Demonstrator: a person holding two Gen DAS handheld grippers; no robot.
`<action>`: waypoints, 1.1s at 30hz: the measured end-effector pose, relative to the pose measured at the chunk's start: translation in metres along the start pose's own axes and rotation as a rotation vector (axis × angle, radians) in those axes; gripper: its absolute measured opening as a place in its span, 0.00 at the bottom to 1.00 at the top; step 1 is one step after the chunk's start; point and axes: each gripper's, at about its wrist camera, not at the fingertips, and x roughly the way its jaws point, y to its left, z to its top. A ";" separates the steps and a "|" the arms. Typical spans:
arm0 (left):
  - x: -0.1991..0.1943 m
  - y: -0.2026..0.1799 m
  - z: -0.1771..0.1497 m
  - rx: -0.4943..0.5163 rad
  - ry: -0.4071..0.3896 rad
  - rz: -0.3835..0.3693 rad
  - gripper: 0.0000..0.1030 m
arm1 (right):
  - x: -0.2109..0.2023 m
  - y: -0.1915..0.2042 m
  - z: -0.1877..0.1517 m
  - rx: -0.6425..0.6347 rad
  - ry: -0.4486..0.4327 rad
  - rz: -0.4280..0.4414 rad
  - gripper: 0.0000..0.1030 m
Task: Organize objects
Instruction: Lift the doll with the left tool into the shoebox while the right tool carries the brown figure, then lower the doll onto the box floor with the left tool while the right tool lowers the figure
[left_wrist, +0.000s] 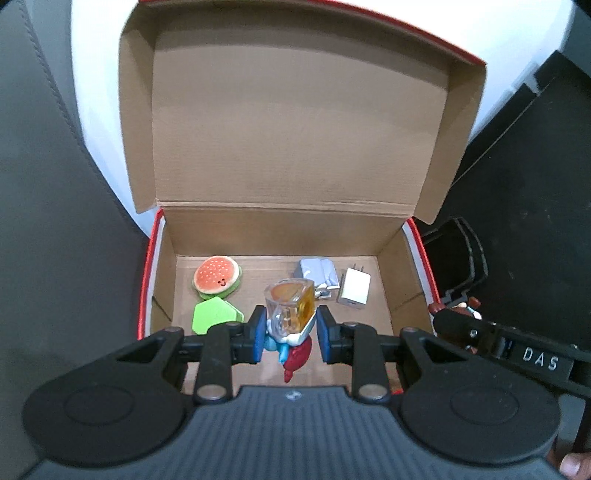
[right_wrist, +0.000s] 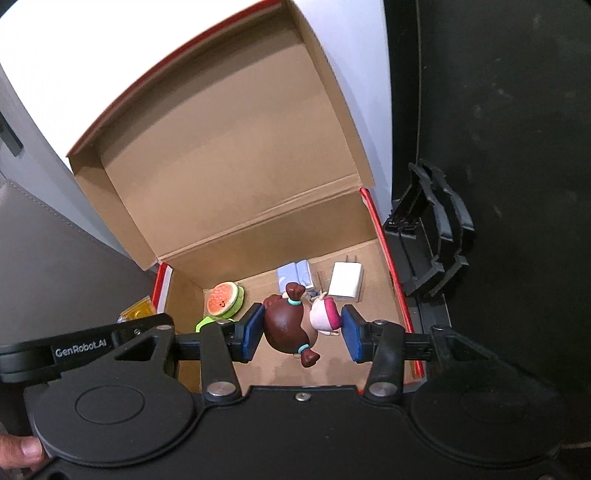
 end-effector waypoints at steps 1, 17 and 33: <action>0.004 0.000 0.001 -0.001 0.005 0.000 0.26 | 0.004 0.000 0.001 -0.004 0.004 0.000 0.43; 0.070 0.007 0.005 -0.034 0.056 0.023 0.26 | 0.051 0.003 0.016 -0.145 0.049 -0.028 0.43; 0.139 0.011 0.002 -0.033 0.175 0.044 0.26 | 0.088 -0.001 0.003 -0.153 0.099 -0.052 0.44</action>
